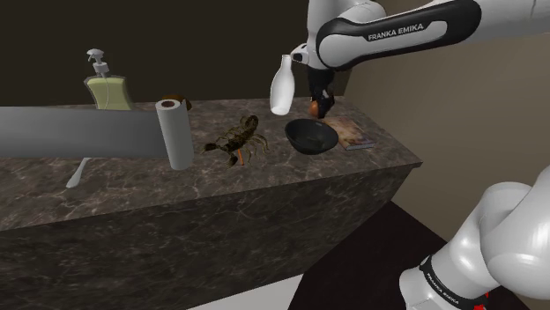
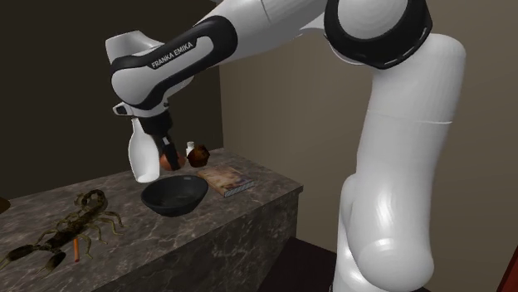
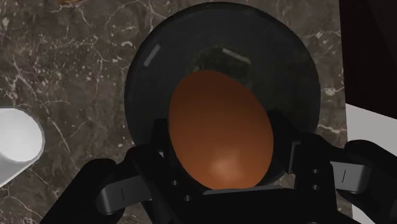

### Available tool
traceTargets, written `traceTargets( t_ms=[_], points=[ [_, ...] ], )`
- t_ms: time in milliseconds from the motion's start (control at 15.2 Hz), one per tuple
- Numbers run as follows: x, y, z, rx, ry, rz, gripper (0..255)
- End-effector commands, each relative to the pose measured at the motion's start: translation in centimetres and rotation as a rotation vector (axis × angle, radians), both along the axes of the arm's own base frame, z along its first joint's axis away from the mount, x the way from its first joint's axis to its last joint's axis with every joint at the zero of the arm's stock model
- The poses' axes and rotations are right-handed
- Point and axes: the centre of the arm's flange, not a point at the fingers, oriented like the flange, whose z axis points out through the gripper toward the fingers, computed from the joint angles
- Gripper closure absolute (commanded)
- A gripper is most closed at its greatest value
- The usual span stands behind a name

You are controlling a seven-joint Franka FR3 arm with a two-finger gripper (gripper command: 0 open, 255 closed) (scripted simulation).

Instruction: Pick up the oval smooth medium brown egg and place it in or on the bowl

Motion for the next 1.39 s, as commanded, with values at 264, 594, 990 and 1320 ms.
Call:
traceTargets(
  t_ms=[264, 594, 990, 1320],
  points=[
    [0.2, 0.1, -3.1, 0.000, -0.001, 0.000, 255],
    [0.2, 0.1, -5.8, 0.000, -0.001, 0.000, 255],
    [0.2, 0.1, -6.1, 0.000, -0.001, 0.000, 255],
    [0.2, 0.1, -6.1, 0.000, -0.001, 0.000, 0]
  ],
)
